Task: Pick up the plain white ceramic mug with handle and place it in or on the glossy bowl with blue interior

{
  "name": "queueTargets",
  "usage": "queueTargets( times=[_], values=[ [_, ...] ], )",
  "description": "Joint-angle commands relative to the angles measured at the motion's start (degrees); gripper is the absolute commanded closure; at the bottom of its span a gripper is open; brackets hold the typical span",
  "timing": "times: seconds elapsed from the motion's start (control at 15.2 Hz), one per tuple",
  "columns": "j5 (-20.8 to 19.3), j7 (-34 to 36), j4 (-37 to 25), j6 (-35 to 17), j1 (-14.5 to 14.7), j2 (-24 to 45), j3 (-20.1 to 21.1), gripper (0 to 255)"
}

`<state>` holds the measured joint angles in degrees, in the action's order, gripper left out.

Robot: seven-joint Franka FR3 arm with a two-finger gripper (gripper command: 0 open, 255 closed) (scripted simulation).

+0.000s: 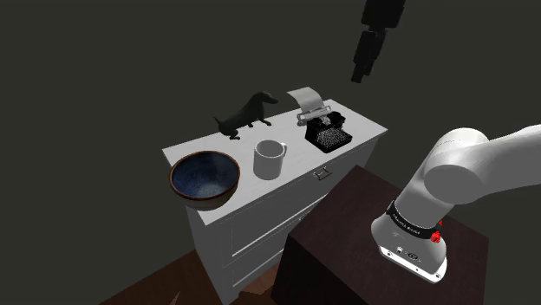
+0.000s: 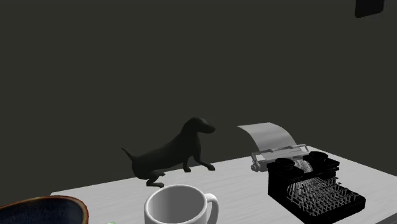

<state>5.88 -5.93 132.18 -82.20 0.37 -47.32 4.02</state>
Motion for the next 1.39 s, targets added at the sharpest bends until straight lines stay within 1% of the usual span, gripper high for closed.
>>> queueTargets(
  times=[0.0, 0.33, 0.66, 1.06, 1.32],
  values=[
    [0.0, 0.0, 0.0, 0.0, 0.0, 0.0, 0.0, 0],
    [1.87, 1.57, 5.61, -9.95, 1.11, 3.3, 3.67, 0],
    [3.37, 3.21, 9.31, -20.24, 2.11, 8.84, 7.53, 0],
    [3.96, 5.62, 11.04, -32.71, 2.77, 18.37, 12.33, 0],
    [2.94, 7.91, 10.52, -40.74, 2.69, 26.23, 15.55, 0]
  ],
)
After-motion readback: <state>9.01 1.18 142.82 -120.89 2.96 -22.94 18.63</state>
